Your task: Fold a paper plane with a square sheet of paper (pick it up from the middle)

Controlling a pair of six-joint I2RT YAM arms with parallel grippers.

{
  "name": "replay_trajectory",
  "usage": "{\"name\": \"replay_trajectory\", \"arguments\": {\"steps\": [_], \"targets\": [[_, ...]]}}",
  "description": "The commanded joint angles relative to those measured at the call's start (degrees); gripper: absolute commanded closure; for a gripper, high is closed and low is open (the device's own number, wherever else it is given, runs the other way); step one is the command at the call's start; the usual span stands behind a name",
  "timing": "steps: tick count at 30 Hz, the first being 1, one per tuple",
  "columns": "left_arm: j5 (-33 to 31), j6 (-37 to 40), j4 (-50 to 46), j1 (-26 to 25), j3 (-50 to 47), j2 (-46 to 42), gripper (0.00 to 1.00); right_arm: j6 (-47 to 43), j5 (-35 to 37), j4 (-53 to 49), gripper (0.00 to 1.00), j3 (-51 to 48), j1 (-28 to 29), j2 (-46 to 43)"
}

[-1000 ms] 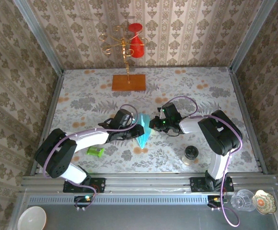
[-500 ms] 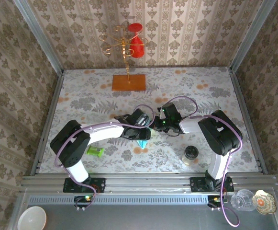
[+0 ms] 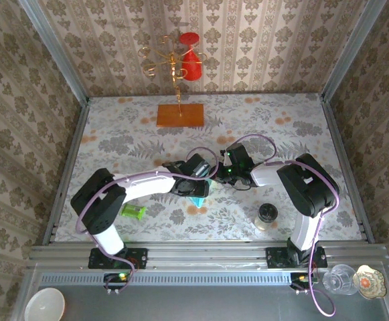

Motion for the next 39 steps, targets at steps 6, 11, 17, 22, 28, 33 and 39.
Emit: {"name": "replay_trajectory", "arguments": {"steps": [6, 11, 17, 22, 28, 33, 39], "targets": [[-6.66, -4.05, 1.77, 0.90, -5.68, -10.15, 0.50, -0.17, -0.94, -0.26, 0.94, 0.87, 0.37, 0.10], [-2.28, -4.99, 5.02, 2.19, -7.73, -8.93, 0.47, 0.01, -1.07, 0.01, 0.94, 1.04, 0.36, 0.36], [0.85, -3.93, 6.71, 2.06, -5.55, -4.97, 0.45, 0.06, -1.08, -0.14, 0.94, 1.08, 0.43, 0.34], [1.64, -3.23, 6.71, 2.09, -4.05, -2.85, 0.45, -0.03, -1.03, -0.17, 0.94, 1.05, 0.42, 0.34], [2.51, -2.79, 6.97, 1.18, -2.48, -0.66, 0.45, -0.03, -0.99, -0.17, 0.94, 1.14, 0.36, 0.52], [0.24, -2.46, 3.50, 0.55, -0.39, 1.66, 0.46, -0.04, -0.99, -0.17, 0.94, 1.14, 0.45, 0.49], [-1.25, -1.73, 0.68, -0.05, 1.78, 4.25, 0.47, -0.12, -1.07, -0.33, 0.94, 1.16, 0.44, 0.41]]}}
